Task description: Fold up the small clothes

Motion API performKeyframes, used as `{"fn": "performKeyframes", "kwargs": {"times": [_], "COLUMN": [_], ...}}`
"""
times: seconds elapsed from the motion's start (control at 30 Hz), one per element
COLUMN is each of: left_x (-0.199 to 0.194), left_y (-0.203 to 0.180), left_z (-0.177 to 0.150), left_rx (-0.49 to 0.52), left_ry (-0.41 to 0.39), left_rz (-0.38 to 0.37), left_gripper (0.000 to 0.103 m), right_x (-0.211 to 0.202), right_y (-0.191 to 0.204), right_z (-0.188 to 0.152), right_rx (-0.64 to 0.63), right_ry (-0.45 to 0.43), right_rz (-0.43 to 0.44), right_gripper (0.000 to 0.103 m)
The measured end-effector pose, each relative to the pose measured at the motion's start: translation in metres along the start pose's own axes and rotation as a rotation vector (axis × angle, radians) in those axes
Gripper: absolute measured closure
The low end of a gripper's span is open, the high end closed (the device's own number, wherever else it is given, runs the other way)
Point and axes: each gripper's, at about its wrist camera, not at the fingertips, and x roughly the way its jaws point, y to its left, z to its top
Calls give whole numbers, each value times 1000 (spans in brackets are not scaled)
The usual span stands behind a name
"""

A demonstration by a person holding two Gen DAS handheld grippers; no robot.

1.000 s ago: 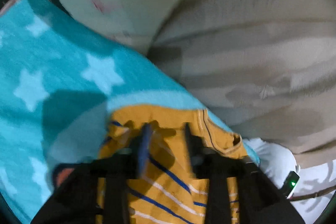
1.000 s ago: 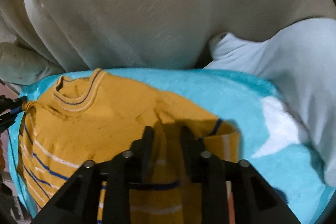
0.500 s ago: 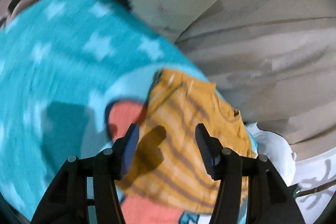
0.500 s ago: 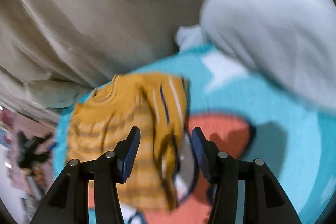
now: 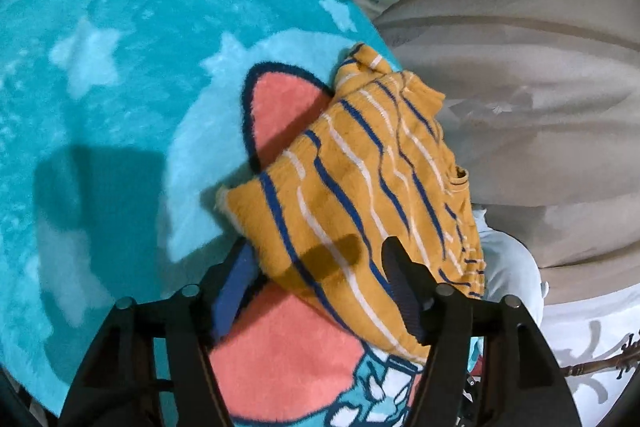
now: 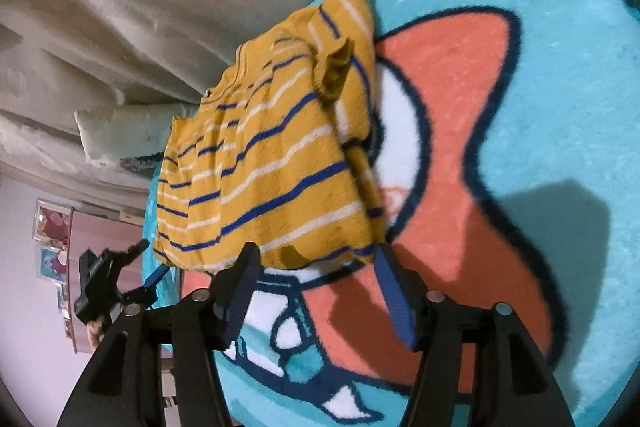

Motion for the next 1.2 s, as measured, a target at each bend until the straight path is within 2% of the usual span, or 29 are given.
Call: {"fn": "performKeyframes", "kwargs": {"times": [0.13,0.23,0.27,0.3,0.33,0.37,0.47,0.63,0.7,0.77,0.87,0.9,0.97,1.03,1.1,1.2], "left_x": [19,25,26,26,27,28,8,-30,-39,-42,-32,-29,-30,-41,-58,-82], "left_y": [1,-5,-6,-7,-8,-10,-21,-31,-29,-25,-10,-4,9,14,15,13], "left_z": [10,19,20,22,23,24,17,-3,-12,-24,-33,-33,-34,-37,-40,-49], "left_rx": [-44,-59,-70,-80,-74,-63,-1,18,5,5,-26,-52,-110,-132,-124,-108], "left_ry": [28,24,25,27,41,55,9,-36,-37,-32,3,7,-1,-27,-65,-120], "left_rz": [-37,-18,-7,9,20,26,39,-7,-29,-18,5,6,4,-11,-8,8], "left_gripper": [38,38,47,60,89,91,94,95,95,95,93,93,91,90,86,74], "right_x": [20,32,37,39,40,37,15,-22,-34,-39,-32,-27,-29,-44,-65,-91], "right_y": [7,10,10,9,7,4,4,4,2,-5,-17,-21,-21,-18,-17,0], "right_z": [17,34,40,44,48,49,50,43,36,30,20,18,14,12,11,18], "right_rx": [8,36,51,67,92,110,100,84,75,70,54,43,14,-22,-41,-96], "right_ry": [-30,-72,-72,-63,-51,-49,-64,-80,-72,-63,-31,-20,-39,-66,-114,-206], "right_rz": [9,0,-6,-14,5,33,70,126,134,121,74,26,-58,-73,-90,-133], "right_gripper": [37,37,43,65,77,83,88,90,90,90,89,85,83,79,71,71]}}
